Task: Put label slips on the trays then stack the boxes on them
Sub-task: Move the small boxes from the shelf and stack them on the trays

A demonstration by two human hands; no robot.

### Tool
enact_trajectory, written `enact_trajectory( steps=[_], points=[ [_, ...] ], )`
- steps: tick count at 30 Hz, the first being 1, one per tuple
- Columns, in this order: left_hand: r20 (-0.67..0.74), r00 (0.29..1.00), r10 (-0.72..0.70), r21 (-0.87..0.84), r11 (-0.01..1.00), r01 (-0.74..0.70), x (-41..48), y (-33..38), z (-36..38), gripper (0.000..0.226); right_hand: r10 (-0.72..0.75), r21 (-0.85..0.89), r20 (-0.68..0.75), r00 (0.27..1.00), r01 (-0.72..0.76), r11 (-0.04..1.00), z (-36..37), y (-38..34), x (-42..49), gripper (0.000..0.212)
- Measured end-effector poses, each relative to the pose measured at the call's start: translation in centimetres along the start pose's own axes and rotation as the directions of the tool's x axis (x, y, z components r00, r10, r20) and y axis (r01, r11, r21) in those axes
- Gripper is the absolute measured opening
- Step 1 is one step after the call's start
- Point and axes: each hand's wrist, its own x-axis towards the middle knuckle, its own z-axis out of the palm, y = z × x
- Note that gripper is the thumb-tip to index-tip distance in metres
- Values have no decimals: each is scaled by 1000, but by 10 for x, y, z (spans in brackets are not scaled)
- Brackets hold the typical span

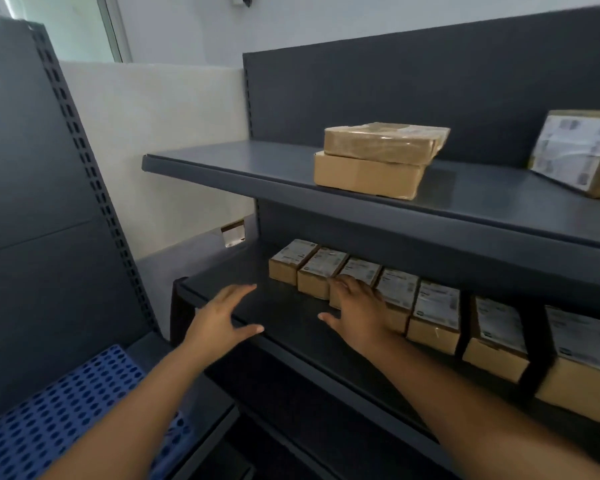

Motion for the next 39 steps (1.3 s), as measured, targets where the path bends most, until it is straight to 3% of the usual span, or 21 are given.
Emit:
enact_trajectory(
  steps=[7,14,21,26,39],
  points=[
    [99,986,136,-45,990,-132,100,-49,27,85,80,-77,97,992,-73,994,43,-10,75,81],
    [170,977,130,-27,991,-127,165,-69,67,96,204,-222,234,951,-152,963,80,-12,120,98],
    [258,944,207,-17,978,-209,197,-73,91,93,267,-311,289,919,-173,934,90,-9,134,91],
    [225,947,231,-30,973,-230,201,-78,94,79,251,-336,269,930,-154,929,94,-12,132,87],
    [43,984,174,43,984,-176,136,-77,45,80,107,-246,206,973,-54,968,76,-18,105,85]
  ],
)
